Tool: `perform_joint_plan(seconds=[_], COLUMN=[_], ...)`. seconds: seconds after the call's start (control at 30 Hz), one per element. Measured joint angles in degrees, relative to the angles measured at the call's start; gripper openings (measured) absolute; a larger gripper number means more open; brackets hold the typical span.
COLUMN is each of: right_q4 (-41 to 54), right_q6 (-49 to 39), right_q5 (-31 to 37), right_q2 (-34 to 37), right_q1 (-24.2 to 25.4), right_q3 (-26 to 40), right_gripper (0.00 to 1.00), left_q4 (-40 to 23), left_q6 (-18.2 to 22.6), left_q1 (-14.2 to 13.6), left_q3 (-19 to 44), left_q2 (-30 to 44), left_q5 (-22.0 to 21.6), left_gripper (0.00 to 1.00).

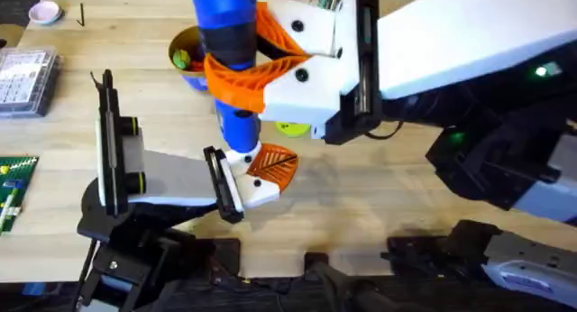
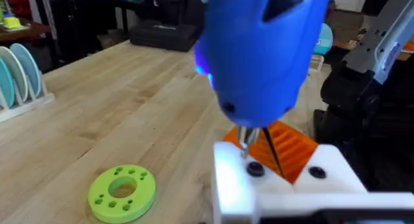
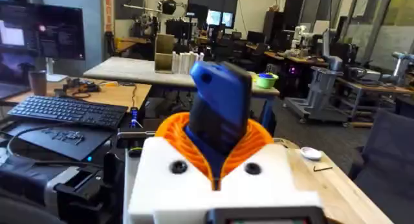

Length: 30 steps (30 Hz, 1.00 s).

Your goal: Pick up the gripper from the table and insert it into the empty holder that is missing its gripper. Then pick up a screw, insert it into the mounting hole, and use the screwdriver to tighten it. Finally, clean up the table by picking up the vegetable and placing it into the bucket.

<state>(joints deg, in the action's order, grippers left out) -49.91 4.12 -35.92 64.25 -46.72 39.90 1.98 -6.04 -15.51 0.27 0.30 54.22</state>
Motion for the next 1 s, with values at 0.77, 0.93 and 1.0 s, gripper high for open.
perform_joint_plan(seconds=[0.77, 0.93, 1.0], right_q4=[0.68, 1.97, 2.43], right_q6=[1.37, 1.9, 1.9], right_q5=[0.0, -0.02, -0.02], right_q2=[0.0, 0.0, 0.0], right_q1=[-0.15, -0.15, -0.15], right_q3=[0.0, 0.0, 0.0], right_gripper=[0.019, 0.019, 0.019], left_q4=[0.0, 0.0, -0.02], left_q6=[0.0, 0.0, 0.0], left_q1=[0.0, 0.0, 0.0], left_q3=[0.0, 0.0, 0.0], left_q2=[-0.01, -0.01, -0.01], left_q5=[0.0, 0.0, 0.0], left_gripper=[0.005, 0.005, 0.005])
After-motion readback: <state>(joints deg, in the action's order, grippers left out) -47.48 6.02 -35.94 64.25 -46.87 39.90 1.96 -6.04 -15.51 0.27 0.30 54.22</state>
